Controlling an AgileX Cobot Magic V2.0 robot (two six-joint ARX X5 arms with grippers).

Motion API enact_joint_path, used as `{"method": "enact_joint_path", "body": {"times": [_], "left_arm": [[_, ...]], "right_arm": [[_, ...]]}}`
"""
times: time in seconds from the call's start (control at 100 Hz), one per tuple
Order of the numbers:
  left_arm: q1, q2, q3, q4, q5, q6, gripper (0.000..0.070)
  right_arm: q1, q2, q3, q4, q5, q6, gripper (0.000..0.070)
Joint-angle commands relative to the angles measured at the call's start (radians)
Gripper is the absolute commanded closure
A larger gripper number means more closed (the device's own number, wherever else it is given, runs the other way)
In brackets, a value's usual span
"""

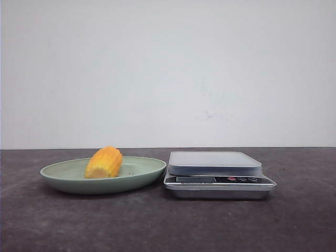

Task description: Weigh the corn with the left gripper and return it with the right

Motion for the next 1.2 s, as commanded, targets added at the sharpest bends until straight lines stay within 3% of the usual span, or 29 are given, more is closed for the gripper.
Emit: {"method": "enact_joint_path", "body": {"times": [0.0, 0.33, 0.58, 0.7, 1.02, 1.19], "left_arm": [[-0.01, 0.003, 0.01, 0.009, -0.015, 0.006, 0.0694], [-0.01, 0.003, 0.01, -0.031, -0.015, 0.002, 0.0694], [-0.01, 0.003, 0.01, -0.029, -0.015, 0.002, 0.0694], [-0.01, 0.003, 0.01, -0.029, -0.015, 0.002, 0.0694], [0.0, -0.005, 0.01, -0.029, -0.015, 0.002, 0.0694], [0.119, -0.011, -0.01, -0.021, -0.015, 0.002, 0.0694]], "right_arm": [[0.003, -0.017, 0.014, 0.012, 0.001, 0.025, 0.0695], [0.003, -0.031, 0.014, -0.043, -0.007, 0.024, 0.0695], [0.005, -0.031, 0.014, -0.01, -0.006, 0.026, 0.0695], [0.004, -0.031, 0.014, 0.008, -0.011, 0.228, 0.0695], [0.004, -0.031, 0.014, 0.049, -0.006, 0.227, 0.0695], [0.004, -0.031, 0.014, 0.049, -0.006, 0.227, 0.0695]]}}
